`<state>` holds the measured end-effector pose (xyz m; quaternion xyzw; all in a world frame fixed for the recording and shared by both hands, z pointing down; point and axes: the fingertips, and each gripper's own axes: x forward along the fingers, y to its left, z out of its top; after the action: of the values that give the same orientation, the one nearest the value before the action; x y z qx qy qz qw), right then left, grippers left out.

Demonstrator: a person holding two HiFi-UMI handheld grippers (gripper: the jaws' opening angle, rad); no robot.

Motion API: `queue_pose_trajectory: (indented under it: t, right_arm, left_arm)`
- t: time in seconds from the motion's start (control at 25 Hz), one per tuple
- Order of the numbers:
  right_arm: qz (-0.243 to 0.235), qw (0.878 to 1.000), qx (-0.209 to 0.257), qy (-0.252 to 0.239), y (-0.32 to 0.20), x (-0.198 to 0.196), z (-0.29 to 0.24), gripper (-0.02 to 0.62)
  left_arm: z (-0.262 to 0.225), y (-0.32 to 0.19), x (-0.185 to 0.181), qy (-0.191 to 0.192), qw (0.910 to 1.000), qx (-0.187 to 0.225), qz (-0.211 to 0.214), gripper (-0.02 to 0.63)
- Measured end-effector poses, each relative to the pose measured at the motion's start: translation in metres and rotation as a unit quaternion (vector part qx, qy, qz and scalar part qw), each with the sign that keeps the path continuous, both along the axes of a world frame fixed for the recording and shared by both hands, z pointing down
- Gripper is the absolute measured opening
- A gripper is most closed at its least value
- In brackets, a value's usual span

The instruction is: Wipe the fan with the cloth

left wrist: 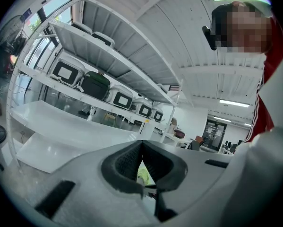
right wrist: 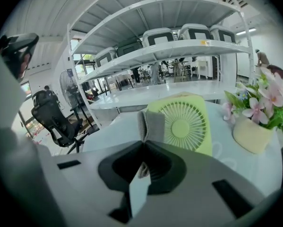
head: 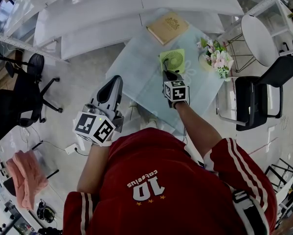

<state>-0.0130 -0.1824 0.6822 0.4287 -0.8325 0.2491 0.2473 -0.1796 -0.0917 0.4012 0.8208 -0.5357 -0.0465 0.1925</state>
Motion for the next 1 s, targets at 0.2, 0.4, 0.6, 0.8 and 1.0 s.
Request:
queue_pose_trajectory:
  t: [0.2,0.4,0.6,0.8,1.0]
  right_arm:
    - [-0.005,1.0,0.0,-0.004,0.0,-0.008,0.001,0.014]
    - [-0.011,1.0,-0.001,-0.008,0.001,-0.015,0.0,0.014]
    - [-0.015,1.0,0.0,-0.014,0.003,-0.021,-0.003,0.014]
    - [-0.019,1.0,0.005,-0.022,0.007,-0.025,-0.01,0.014]
    - [-0.014,0.999,0.013,-0.026,0.007,-0.016,-0.017,0.014]
  left_arm:
    - [0.0,0.001,-0.003,-0.001,1.0,0.001,-0.004,0.003]
    - [-0.001,0.003,-0.005,0.0,0.9999,-0.003,-0.012,0.003]
    - [0.0,0.003,-0.004,-0.002,0.9999,0.001,-0.011,0.003]
    - [-0.002,0.003,-0.001,0.0,0.9999,-0.002,-0.011,0.003]
    - [-0.001,0.002,0.003,-0.003,1.0,0.001,-0.005,0.003]
